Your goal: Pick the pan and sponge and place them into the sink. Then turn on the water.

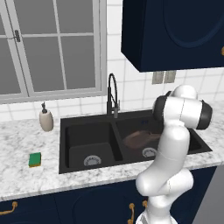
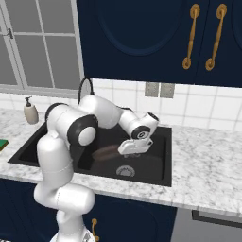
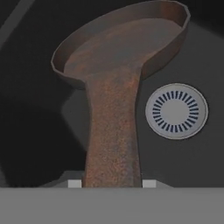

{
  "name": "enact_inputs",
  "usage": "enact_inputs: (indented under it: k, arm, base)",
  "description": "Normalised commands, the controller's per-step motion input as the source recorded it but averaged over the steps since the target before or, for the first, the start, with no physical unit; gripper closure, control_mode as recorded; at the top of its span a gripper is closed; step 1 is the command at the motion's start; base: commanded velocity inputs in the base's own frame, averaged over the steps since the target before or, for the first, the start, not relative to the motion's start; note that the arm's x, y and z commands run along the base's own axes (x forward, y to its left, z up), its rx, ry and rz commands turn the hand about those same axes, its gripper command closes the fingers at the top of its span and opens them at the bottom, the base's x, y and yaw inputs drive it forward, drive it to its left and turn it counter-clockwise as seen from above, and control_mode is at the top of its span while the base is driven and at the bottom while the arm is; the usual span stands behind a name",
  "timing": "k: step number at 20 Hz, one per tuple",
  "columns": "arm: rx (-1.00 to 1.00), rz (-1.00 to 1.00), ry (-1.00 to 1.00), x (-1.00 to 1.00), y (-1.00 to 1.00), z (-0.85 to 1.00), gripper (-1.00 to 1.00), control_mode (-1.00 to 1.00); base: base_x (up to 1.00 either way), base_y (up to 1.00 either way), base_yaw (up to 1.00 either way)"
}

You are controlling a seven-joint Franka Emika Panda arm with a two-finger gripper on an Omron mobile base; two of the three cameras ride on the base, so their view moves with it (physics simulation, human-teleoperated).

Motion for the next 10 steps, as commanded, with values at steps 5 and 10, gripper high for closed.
enact_inputs:
  k: [5, 10]
  arm:
    - [0.0, 0.0, -0.02, 0.59, 0.25, -0.44, 1.0, -1.0]
    - [0.0, 0.0, 0.0, 0.6, 0.22, -0.55, 1.0, -1.0]
  base:
    - [0.0, 0.0, 0.0]
    - [0.0, 0.0, 0.0]
